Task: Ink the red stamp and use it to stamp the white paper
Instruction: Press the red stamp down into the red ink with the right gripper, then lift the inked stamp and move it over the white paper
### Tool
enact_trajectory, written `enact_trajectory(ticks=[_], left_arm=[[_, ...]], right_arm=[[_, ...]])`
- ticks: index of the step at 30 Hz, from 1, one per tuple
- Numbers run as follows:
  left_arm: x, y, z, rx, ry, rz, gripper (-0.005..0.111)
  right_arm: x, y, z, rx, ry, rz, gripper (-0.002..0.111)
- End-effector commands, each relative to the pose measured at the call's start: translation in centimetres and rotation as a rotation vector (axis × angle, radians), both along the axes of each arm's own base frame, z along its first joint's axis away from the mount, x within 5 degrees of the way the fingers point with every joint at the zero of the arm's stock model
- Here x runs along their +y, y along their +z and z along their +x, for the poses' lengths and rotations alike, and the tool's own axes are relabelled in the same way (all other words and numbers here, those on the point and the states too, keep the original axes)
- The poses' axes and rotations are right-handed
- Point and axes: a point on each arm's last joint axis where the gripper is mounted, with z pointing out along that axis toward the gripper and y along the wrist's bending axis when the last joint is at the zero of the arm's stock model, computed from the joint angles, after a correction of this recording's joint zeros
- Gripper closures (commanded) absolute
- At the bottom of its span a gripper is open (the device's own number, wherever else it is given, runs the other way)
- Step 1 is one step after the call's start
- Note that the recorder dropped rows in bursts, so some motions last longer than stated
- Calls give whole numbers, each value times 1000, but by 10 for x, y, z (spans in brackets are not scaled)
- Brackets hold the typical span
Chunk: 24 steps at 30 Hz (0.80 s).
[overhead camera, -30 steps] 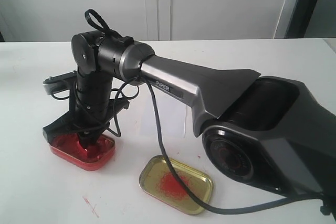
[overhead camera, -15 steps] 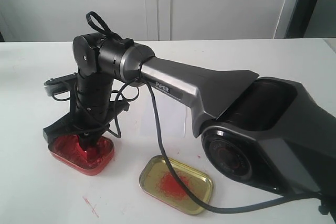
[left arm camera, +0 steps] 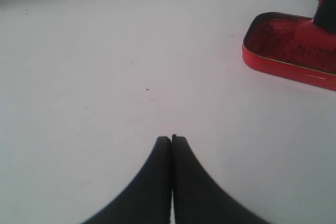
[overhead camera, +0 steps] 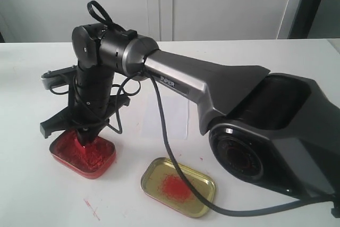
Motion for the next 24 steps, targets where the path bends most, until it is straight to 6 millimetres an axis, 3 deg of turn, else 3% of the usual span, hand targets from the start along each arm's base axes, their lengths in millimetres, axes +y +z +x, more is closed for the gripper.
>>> enact_trajectory(ticks=[1, 13, 24], left_arm=[[0, -4, 0, 12, 2, 0, 107], [0, -4, 0, 12, 2, 0, 107], [0, -4, 0, 12, 2, 0, 107]], right_arm=[[-4, 14, 2, -20, -8, 19, 108], [-9, 27, 4, -50, -17, 27, 108], [-32, 30, 30, -58, -95, 23, 108]])
